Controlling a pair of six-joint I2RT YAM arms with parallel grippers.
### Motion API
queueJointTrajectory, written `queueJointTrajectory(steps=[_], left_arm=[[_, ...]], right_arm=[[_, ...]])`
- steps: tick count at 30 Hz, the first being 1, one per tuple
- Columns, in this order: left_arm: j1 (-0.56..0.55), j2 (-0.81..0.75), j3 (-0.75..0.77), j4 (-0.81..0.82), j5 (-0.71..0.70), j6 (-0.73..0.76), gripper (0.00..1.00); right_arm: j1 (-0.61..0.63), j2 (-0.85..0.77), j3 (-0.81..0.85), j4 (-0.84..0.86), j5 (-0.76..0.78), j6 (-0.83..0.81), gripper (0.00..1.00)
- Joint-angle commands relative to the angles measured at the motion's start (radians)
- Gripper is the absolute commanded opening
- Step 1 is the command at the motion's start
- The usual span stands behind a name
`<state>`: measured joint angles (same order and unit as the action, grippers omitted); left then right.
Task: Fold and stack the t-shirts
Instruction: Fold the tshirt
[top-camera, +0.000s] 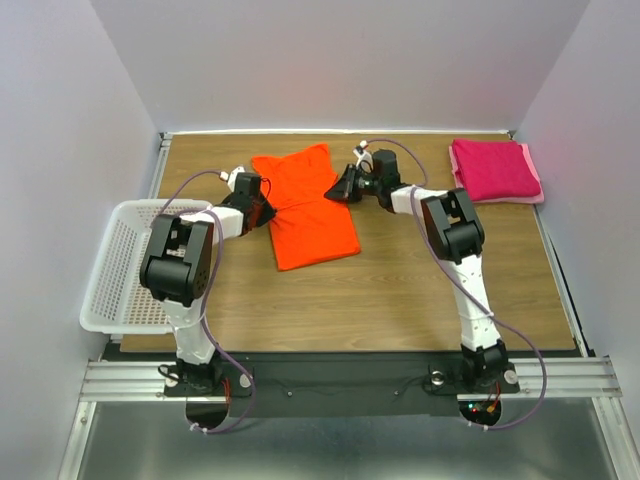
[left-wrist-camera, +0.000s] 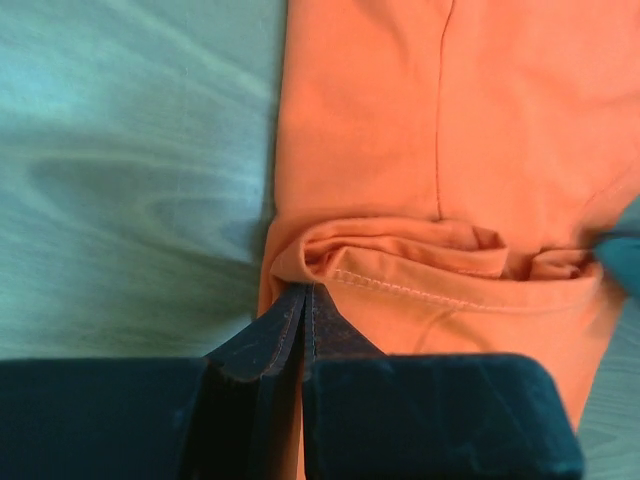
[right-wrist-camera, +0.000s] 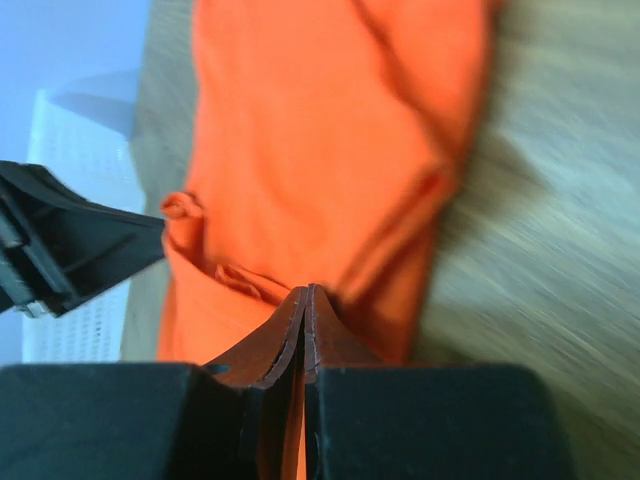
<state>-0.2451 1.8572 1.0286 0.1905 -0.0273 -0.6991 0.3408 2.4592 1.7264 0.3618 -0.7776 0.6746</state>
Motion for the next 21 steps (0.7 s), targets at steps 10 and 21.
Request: queueJointTrajectory(steps=[10,21], left_arm=[[0.003,0.076,0.136,-0.189,0.055,0.081,0.14],[-0.114,-0.116,0.028,-0.218,-0.014,0.023,0.31]], right_arm=[[-0.051,-0.075,-0.257,-0.041,0.173,0.039,0.04],[-0.072,-0.365,-0.516,-0.145,0.239,-0.162,0.06]])
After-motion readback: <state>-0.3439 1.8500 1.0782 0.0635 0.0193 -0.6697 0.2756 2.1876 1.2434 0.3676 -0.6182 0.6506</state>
